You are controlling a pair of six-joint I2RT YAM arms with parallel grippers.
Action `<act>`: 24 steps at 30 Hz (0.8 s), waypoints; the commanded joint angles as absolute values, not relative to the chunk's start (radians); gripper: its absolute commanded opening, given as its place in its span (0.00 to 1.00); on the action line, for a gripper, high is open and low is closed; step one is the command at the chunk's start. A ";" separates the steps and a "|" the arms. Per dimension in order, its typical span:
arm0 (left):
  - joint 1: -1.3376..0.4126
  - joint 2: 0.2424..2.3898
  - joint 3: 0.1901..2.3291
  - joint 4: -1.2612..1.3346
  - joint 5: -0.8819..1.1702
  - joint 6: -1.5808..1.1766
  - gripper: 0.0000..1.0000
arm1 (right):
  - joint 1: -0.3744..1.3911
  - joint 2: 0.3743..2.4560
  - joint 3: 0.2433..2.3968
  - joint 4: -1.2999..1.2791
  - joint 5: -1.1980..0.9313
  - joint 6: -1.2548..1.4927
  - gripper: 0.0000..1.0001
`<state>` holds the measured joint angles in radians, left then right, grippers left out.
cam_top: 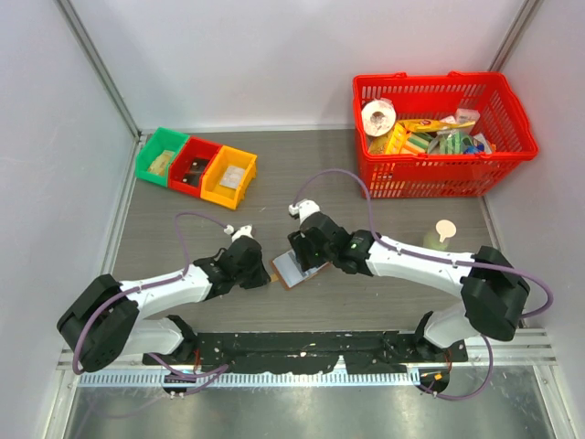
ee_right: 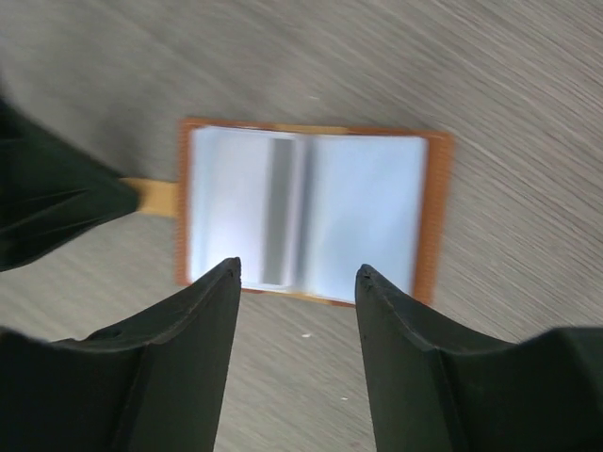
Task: Take the credit cards out of the card holder
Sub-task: Remove the credit card from the card holder.
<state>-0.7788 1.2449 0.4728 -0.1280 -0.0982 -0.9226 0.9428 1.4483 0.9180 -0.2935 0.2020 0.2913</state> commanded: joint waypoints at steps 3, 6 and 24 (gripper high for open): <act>-0.782 1.221 0.462 -0.129 -0.115 -0.907 0.00 | 1.011 1.531 1.002 -0.232 0.155 0.230 0.66; -0.782 1.216 0.459 -0.127 -0.118 -0.908 0.00 | 1.034 1.587 1.005 -0.221 0.160 0.227 0.72; -0.782 1.224 0.456 -0.123 -0.109 -0.911 0.00 | 1.081 1.680 0.999 -0.252 0.316 0.222 0.62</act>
<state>-0.7788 1.2385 0.4675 -0.1261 -0.0978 -0.9165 1.0786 1.7042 0.9802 -0.2489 0.2428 0.2356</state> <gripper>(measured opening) 0.033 0.637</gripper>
